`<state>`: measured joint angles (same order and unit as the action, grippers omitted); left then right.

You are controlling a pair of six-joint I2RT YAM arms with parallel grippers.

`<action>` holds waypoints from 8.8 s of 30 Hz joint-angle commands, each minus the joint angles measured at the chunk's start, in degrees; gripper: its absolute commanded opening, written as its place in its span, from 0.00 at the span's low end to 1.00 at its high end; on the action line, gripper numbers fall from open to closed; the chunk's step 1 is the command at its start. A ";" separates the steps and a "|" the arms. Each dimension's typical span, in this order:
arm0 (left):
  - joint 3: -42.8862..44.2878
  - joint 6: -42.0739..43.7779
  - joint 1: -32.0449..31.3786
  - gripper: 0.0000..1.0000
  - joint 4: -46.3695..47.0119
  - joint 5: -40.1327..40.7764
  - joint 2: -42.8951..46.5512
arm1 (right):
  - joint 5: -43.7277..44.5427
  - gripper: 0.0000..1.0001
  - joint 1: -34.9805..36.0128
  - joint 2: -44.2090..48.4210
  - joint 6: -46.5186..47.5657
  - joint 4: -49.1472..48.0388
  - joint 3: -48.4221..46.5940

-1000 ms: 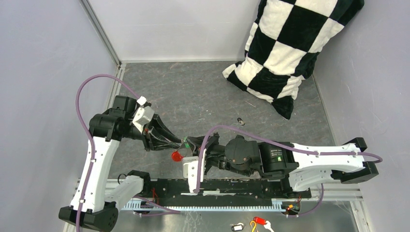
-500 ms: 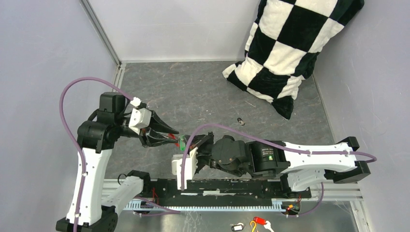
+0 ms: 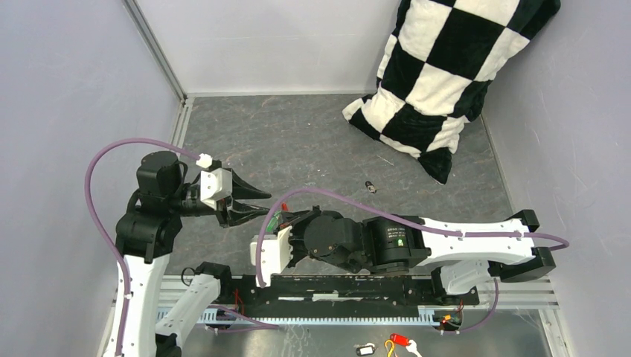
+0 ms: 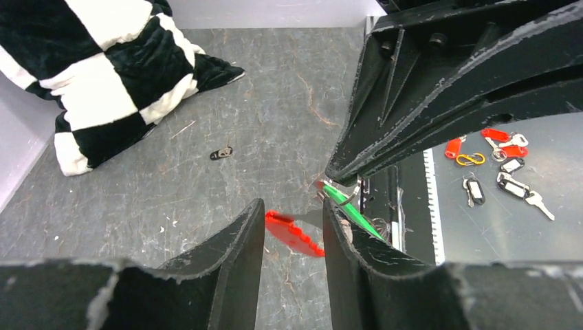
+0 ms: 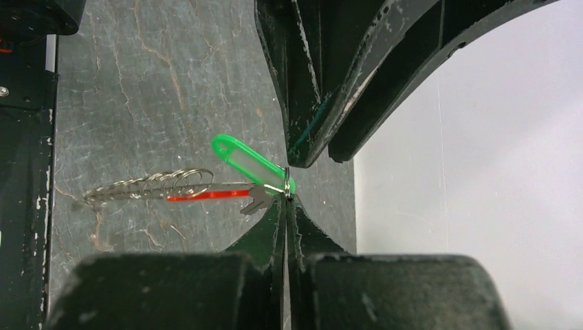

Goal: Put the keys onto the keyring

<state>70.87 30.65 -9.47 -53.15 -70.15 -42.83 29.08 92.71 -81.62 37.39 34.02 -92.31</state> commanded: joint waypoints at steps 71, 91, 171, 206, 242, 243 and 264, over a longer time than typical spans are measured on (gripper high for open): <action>-9.80 -19.00 -0.11 0.02 14.19 -2.76 10.42 | -3.62 0.00 -4.34 7.88 -17.64 -14.01 8.03; -9.17 -16.77 -0.11 0.02 14.01 -4.55 10.33 | -22.32 0.00 -14.07 17.13 -34.49 -28.74 25.39; -11.02 -15.47 -0.11 0.02 10.36 0.19 5.02 | -26.15 0.00 -14.53 9.67 -34.87 -23.70 14.53; -13.24 -7.35 -0.11 0.02 17.19 -6.40 12.79 | -43.35 0.00 -28.36 15.18 -55.97 -28.73 28.75; -12.38 -17.16 -0.19 0.47 6.23 1.83 3.76 | -40.36 0.00 -29.29 14.26 -53.29 -30.13 24.95; -12.08 -16.72 -0.21 0.47 6.17 2.06 3.33 | -39.62 0.00 -29.04 14.00 -53.21 -30.11 24.62; -14.36 -21.09 -2.39 0.51 15.58 4.33 -0.29 | -36.20 0.00 -26.10 10.59 -52.04 -31.71 21.82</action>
<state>56.88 13.74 -10.96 -41.52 -66.22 -42.83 -8.27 65.87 -70.83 -15.16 6.74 -67.33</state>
